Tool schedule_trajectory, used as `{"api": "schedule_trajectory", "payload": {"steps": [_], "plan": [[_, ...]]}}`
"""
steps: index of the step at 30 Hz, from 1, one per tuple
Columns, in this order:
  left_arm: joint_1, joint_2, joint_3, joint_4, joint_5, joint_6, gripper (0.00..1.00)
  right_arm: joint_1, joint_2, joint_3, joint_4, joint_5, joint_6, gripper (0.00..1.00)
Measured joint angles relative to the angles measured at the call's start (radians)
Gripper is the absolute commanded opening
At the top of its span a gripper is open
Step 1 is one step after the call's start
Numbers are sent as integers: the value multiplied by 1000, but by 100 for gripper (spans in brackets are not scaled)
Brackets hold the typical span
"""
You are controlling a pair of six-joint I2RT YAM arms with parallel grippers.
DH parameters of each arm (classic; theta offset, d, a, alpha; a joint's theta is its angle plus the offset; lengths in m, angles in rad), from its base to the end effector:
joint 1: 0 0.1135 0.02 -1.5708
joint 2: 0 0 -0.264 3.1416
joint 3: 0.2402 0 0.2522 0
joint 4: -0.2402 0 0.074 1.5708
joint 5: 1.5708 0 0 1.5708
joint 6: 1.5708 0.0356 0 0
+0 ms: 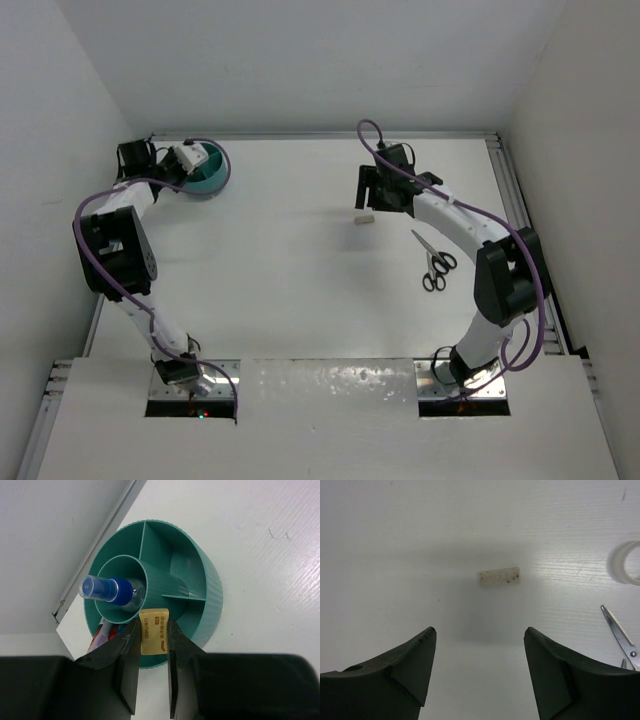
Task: Sort the stationery into containers
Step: Place the stationery in the storage box.
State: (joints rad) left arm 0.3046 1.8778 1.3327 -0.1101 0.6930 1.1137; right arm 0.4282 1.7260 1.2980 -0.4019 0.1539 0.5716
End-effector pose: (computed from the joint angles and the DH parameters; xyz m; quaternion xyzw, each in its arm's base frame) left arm 0.4082 0.1045 0.2277 0.4701 0.7165 0.0395 0.5139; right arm 0.3500 0.1538 0.2467 0.0943 0.9250 0.1101 0.3511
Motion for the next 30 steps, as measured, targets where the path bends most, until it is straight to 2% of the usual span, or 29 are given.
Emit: {"api": "schedule_trajectory", "payload": {"steps": [7,10,18,22,30], "plan": [[-1,4,-18,75,2,-15,13,0,0,1,-5,3,-9,70],[-2,6,-26,101,1,-15,23,0,0,2,-11,4,-14,70],[-2,6,-47,106,-3,-10,28,0,0,2,-23,7,-21,70],[-2,6,-55,104,-5,3,40,2,0,2,-25,8,-23,70],[-1,6,-58,105,-9,0,48,13,0,3,-27,11,-37,71]]}}
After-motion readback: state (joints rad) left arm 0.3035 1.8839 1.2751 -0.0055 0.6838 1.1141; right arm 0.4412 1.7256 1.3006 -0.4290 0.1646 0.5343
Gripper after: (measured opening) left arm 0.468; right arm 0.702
